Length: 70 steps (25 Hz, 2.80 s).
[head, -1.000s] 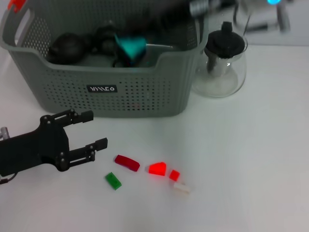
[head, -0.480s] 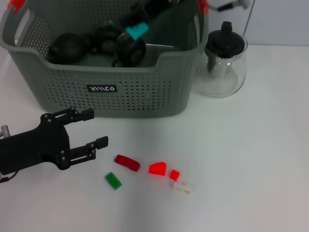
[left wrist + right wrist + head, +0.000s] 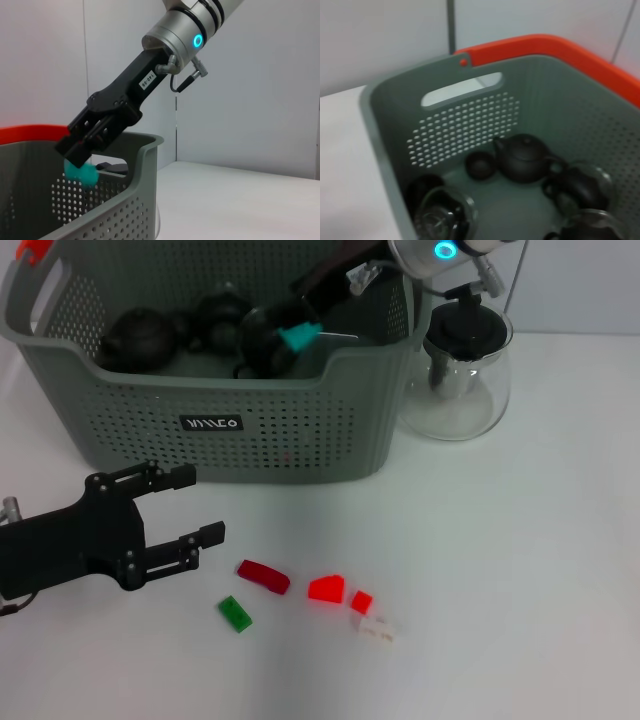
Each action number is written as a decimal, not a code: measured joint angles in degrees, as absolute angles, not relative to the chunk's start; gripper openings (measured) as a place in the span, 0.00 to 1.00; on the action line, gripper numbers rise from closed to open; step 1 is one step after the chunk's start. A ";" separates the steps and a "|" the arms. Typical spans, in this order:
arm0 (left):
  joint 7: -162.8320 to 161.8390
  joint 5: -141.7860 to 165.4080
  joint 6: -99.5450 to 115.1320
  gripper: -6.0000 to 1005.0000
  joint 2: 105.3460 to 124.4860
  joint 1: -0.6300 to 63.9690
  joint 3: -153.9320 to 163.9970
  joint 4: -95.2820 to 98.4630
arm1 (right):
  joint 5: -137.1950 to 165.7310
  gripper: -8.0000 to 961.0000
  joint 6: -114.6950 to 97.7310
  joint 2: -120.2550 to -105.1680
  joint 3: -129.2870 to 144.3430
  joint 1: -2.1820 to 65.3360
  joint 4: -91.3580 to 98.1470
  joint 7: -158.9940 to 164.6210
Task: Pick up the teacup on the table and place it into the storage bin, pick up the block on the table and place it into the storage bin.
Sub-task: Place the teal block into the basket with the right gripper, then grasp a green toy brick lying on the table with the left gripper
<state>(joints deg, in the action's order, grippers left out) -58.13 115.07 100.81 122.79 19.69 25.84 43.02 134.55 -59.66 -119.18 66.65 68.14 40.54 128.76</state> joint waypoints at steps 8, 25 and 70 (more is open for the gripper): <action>-58.16 114.94 100.81 0.69 122.79 19.75 25.87 42.89 | 135.52 0.68 -58.61 -119.22 66.75 66.40 43.01 128.69; -58.29 114.95 102.78 0.68 122.71 19.76 25.90 43.14 | 98.16 0.96 -92.62 -117.92 61.10 40.59 70.64 108.18; -143.11 153.94 86.77 0.68 124.80 27.88 89.84 77.27 | 120.59 0.96 -100.00 -115.92 55.77 35.72 49.92 100.63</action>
